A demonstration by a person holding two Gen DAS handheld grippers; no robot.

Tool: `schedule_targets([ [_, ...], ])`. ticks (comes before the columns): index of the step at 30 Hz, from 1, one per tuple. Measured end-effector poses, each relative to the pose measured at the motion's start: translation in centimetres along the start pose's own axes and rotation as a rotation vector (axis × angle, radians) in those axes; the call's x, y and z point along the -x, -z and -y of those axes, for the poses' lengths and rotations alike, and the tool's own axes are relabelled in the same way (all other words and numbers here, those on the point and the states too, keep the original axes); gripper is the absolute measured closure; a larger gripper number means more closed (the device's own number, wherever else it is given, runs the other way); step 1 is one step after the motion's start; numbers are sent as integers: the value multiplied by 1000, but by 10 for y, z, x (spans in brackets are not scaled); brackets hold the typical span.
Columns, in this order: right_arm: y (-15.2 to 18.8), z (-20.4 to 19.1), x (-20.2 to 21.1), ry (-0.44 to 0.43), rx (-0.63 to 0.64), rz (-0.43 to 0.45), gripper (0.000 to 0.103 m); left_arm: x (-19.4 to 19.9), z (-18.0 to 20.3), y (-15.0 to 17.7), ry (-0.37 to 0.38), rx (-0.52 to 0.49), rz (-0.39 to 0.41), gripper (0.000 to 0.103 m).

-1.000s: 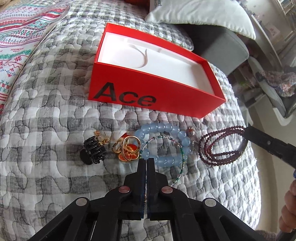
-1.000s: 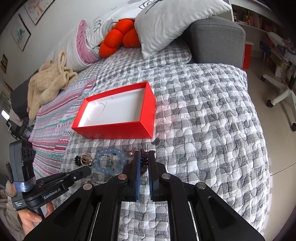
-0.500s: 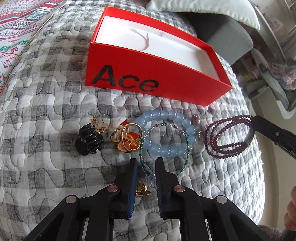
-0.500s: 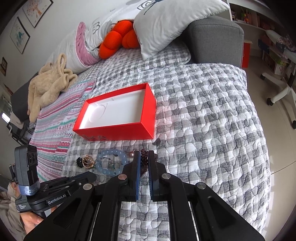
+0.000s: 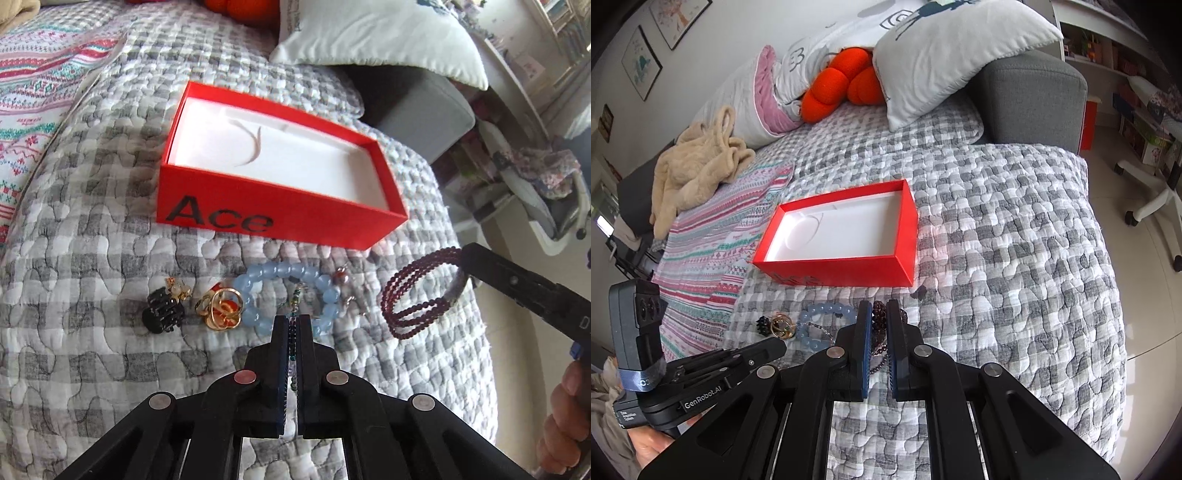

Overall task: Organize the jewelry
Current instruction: 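Carry both bracelets into the red Ace box and open both tools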

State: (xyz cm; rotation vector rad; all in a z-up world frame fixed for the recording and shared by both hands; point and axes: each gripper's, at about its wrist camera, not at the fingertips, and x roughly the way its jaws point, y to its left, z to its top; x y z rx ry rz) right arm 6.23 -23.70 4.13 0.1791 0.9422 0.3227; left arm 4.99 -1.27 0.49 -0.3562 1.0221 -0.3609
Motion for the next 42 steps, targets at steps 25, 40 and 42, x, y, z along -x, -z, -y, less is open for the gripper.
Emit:
schedule_targets([
  [25, -68, -11, -75, 19, 20, 46, 95, -22, -39, -84, -52, 58, 206, 103],
  [40, -67, -7, -67, 106, 102, 65, 94, -25, -30, -83, -139, -15, 184, 84],
  [42, -65, -6, -59, 111, 102, 73, 94, -16, -28, -79, -145, -23, 201, 67],
])
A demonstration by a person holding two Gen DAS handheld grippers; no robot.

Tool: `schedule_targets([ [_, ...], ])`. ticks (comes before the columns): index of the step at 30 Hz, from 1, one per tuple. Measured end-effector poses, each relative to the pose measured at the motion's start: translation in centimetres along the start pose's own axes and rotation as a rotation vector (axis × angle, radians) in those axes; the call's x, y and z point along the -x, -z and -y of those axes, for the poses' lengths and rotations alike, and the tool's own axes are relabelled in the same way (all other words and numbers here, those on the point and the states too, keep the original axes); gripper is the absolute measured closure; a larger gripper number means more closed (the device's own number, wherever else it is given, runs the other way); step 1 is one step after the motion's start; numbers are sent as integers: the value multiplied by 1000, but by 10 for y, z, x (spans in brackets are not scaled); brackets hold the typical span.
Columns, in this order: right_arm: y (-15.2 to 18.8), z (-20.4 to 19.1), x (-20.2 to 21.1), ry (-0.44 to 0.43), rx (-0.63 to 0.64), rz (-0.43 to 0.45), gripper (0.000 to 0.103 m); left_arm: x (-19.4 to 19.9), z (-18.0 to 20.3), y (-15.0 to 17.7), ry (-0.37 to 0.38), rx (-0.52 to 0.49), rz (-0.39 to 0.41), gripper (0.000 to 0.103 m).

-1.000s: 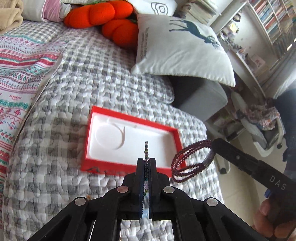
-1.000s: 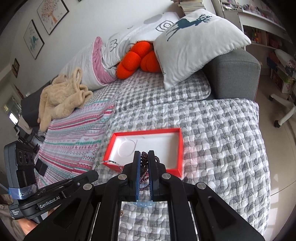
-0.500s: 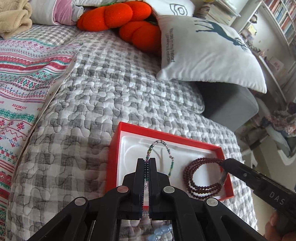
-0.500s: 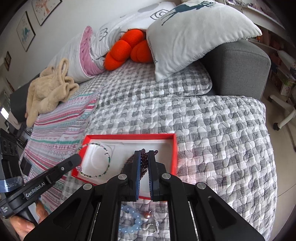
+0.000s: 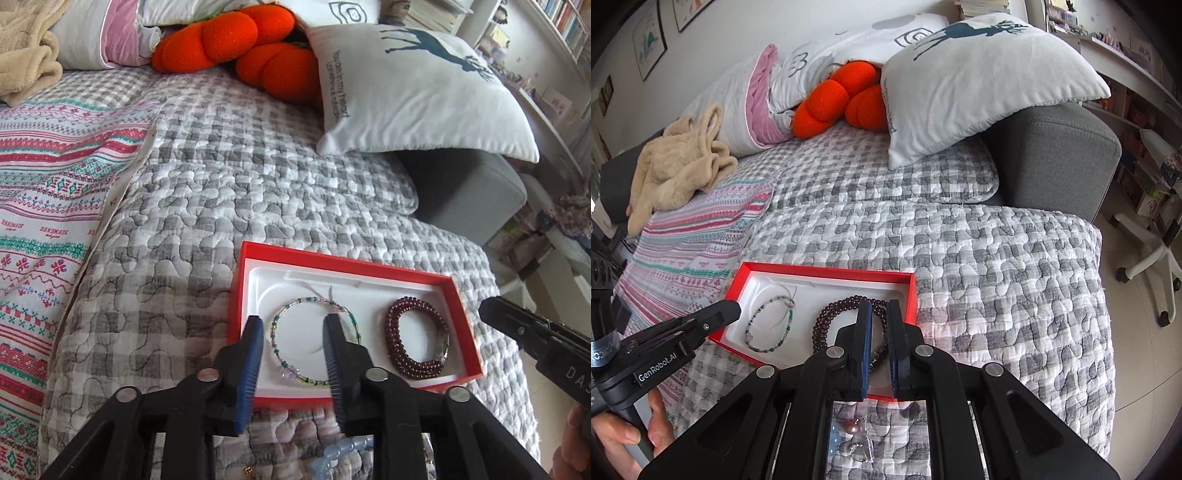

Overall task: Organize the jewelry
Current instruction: 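Carry both bracelets into the red Ace box and open both tools, then grasp the black claw clip with the left tool while the right tool grasps the gold ring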

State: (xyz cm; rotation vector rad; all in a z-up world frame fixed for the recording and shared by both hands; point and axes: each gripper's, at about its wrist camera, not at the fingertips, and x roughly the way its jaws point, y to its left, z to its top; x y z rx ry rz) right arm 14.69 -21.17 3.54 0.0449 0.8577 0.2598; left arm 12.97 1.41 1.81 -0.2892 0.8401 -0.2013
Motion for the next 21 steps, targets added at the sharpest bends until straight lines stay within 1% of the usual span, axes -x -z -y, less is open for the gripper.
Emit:
schedule_targets([
  [1, 1, 1, 4, 0, -2, 1, 92, 5, 0, 2, -2, -6, 9, 64],
  [3, 5, 3, 12, 1, -10, 3, 84, 15, 2, 6, -9, -19, 22, 49],
  [4, 8, 5, 16, -1, -13, 4, 76, 20, 2, 9, -11, -24, 29, 46],
  [5, 10, 6, 20, -3, -17, 3, 67, 24, 2, 11, -13, -28, 33, 40],
  [6, 13, 7, 24, -6, -20, 3, 63, 27, 2, 14, -16, -29, 33, 35],
  [7, 16, 8, 27, -9, -24, 3, 55, 30, 1, 18, -22, -27, 32, 33],
  [8, 19, 9, 30, -11, -27, 2, 50, 32, 0, 22, -29, -24, 29, 27],
  [9, 22, 10, 32, -9, -29, 0, 48, 34, -2, 26, -40, -18, 29, 22],
  [12, 33, 14, 36, 3, -35, -15, 42, 39, -9, 39, -109, 20, 52, 17],
  [14, 41, 15, 37, 19, -39, -34, 37, 41, -13, 48, -152, 33, 54, 15],
  [18, 57, 20, 36, 77, -56, -94, 34, 42, -18, 62, -199, 15, 24, 10],
  [21, 66, 25, 33, 80, -73, -127, 34, 43, -18, 71, -220, -22, 5, 9],
])
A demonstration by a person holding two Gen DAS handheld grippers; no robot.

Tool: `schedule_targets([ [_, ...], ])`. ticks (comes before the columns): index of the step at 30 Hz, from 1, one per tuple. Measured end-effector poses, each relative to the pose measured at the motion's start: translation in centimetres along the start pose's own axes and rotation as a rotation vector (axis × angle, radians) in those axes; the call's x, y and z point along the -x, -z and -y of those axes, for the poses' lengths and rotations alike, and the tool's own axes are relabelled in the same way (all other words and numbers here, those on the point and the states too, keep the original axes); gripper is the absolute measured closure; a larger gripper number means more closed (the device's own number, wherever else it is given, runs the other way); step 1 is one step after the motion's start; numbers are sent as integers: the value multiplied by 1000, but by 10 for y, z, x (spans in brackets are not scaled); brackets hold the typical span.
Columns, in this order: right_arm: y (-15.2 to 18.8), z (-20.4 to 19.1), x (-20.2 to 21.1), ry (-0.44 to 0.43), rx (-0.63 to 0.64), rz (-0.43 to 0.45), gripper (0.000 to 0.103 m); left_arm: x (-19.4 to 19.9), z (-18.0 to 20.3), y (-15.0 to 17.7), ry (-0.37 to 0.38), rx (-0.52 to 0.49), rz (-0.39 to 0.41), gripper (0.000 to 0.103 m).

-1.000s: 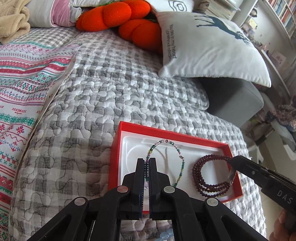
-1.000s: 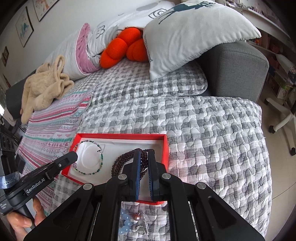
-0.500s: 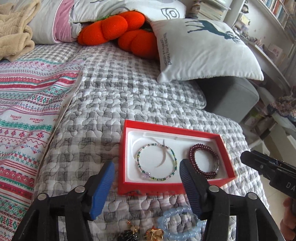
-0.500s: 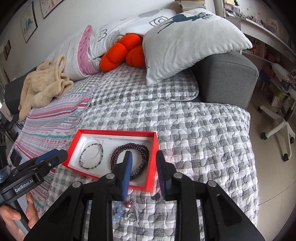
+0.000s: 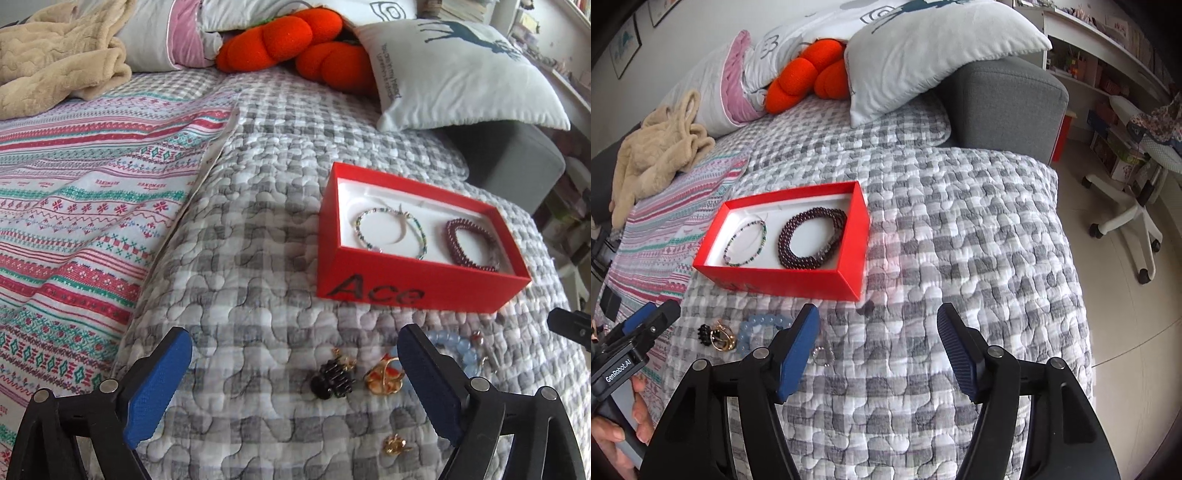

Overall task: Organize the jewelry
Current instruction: 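Grasp the black claw clip with the left tool while the right tool grasps the gold ring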

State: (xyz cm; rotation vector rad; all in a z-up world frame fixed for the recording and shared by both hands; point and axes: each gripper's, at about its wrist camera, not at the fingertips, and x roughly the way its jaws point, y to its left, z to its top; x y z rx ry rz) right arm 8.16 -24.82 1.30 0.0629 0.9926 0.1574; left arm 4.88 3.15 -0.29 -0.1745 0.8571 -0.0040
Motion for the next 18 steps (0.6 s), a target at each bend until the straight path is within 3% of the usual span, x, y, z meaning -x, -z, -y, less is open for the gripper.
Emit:
schedule_targets([
  [4, 8, 5, -4, 14, -4, -30, 34, -3, -2, 10, -23, -52, -27, 9],
  [10, 21, 0, -12, -44, 24, -76, 34, -9, -9, 27, 29, -137, -35, 9],
  [14, 31, -11, -16, -31, 84, -75, 34, -15, -8, 34, 65, -218, -47, 9],
  [16, 36, -17, -16, -41, 111, -76, 34, -16, -7, 36, 92, -254, -41, 11],
  [18, 39, -21, -15, -60, 127, -74, 34, -17, -4, 36, 131, -279, -38, 20],
])
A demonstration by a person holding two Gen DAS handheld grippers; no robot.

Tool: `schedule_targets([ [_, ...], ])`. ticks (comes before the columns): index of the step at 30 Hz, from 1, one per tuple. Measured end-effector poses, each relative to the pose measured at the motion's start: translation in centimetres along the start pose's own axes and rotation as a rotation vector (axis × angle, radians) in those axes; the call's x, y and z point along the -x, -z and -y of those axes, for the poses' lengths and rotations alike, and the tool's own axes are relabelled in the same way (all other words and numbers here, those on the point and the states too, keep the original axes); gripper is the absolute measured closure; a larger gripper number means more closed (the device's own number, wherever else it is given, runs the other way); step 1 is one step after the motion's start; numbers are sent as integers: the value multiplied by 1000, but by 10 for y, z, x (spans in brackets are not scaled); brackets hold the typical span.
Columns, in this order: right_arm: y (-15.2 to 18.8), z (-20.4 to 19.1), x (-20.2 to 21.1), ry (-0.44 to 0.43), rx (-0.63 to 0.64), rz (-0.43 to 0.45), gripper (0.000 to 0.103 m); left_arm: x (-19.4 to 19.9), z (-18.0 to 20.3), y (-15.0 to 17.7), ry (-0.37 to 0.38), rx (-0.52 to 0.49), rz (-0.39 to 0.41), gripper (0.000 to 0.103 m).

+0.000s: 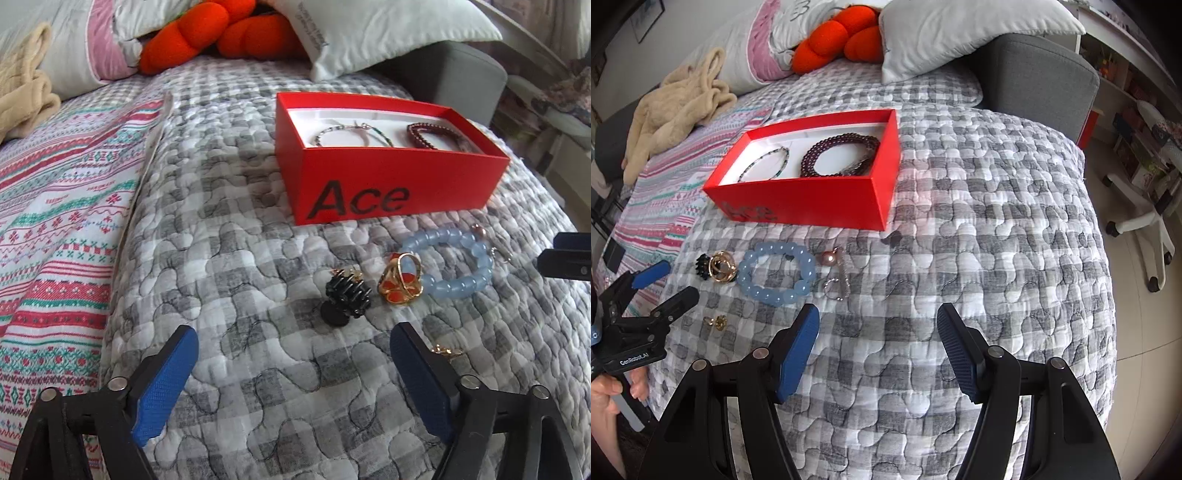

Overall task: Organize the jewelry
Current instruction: 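Grasp the black claw clip with the left tool while the right tool grasps the gold ring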

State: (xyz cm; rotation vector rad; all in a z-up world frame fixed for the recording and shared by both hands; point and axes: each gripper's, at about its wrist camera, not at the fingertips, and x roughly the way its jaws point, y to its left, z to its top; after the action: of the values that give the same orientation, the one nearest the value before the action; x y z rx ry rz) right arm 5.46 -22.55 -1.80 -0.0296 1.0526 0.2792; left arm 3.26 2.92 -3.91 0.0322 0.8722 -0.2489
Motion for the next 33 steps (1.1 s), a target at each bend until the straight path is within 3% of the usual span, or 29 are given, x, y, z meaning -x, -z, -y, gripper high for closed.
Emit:
schedule_targets([
  [4, 1, -9, 0, -27, 12, 12, 34, -6, 4, -5, 85, -38, 9, 36],
  [6, 0, -13, 0, -47, 13, 8, 34, -10, 8, -6, 82, -63, 11, 46],
  [14, -2, -20, -9, -53, 27, -11, 34, -14, 13, -12, 94, -101, 19, 61],
  [18, -2, -24, -12, -48, 47, -14, 34, -14, 13, -14, 96, -115, 18, 81],
  [33, -11, -69, -30, -67, 110, -15, 34, 16, -29, -9, -28, 94, 3, 81],
])
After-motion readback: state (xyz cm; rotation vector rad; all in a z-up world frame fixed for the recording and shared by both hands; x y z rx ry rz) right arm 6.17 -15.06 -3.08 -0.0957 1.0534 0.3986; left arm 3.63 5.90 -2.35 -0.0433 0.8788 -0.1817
